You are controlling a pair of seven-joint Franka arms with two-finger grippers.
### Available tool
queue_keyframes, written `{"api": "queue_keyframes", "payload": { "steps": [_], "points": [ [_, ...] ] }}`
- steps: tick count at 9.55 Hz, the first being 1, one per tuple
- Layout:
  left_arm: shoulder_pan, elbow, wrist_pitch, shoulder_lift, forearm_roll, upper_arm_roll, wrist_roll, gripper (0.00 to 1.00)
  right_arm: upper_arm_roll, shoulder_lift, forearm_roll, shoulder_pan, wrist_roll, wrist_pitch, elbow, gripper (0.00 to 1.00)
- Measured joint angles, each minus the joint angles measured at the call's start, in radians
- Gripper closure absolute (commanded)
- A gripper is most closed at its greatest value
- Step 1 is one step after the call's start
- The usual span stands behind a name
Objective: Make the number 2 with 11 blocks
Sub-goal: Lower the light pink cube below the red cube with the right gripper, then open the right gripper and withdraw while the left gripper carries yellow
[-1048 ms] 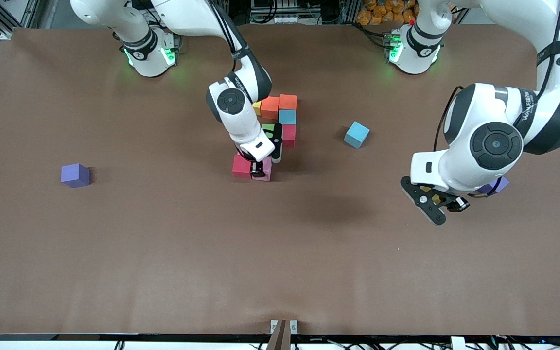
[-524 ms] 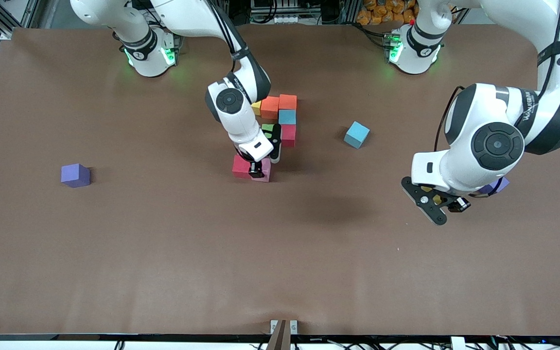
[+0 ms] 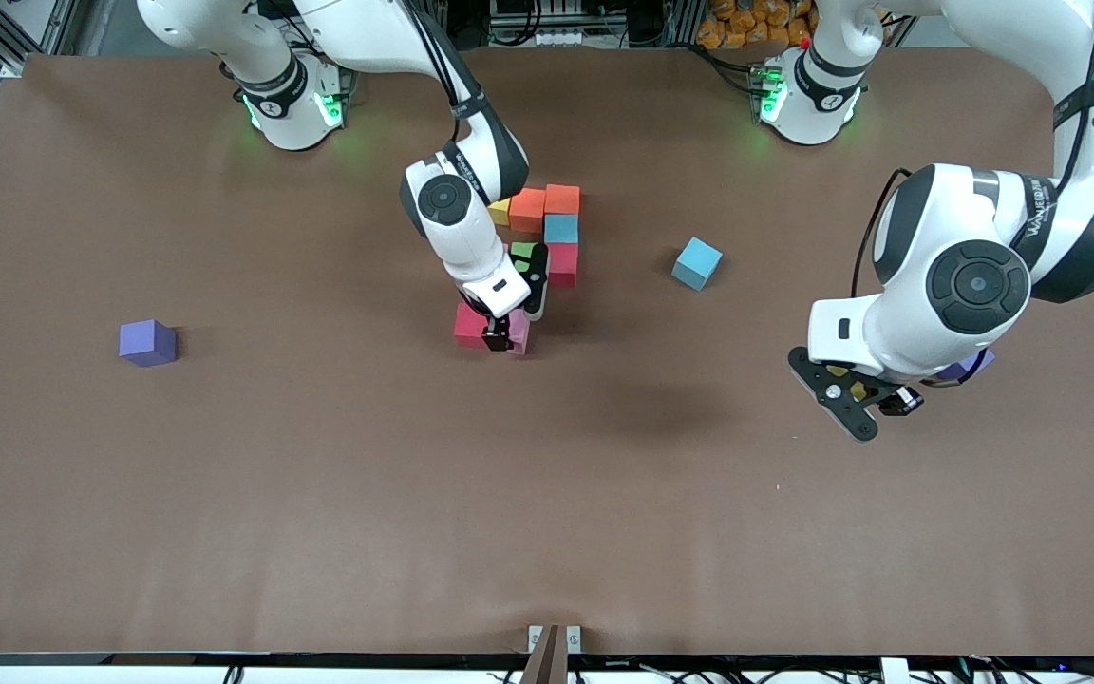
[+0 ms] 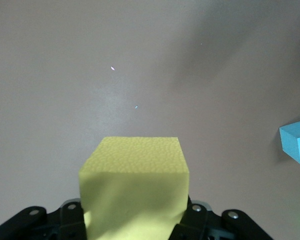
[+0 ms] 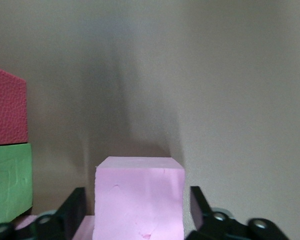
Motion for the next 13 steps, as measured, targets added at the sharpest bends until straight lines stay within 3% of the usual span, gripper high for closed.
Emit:
{"api": "queue_keyframes", "payload": {
  "steps": [5, 10, 12, 13],
  "points": [
    [-0.001, 0.001, 0.000, -0.001, 0.000, -0.002, 0.000, 1.00, 0.000, -0.011, 0.011, 0.001, 0.000, -0.007, 0.001, 0.00],
    [-0.004, 0.001, -0.006, -0.005, 0.000, -0.006, 0.000, 1.00, -0.012, -0.112, 0.018, -0.001, 0.003, -0.169, 0.005, 0.00],
    [-0.004, 0.000, -0.029, -0.005, 0.000, -0.006, -0.001, 1.00, -0.061, -0.189, 0.020, -0.015, 0.036, -0.315, 0.010, 0.00],
    [-0.006, -0.001, -0.031, -0.005, 0.000, -0.007, -0.012, 1.00, -0.122, -0.228, 0.020, -0.022, 0.047, -0.383, 0.011, 0.00]
  ]
}}
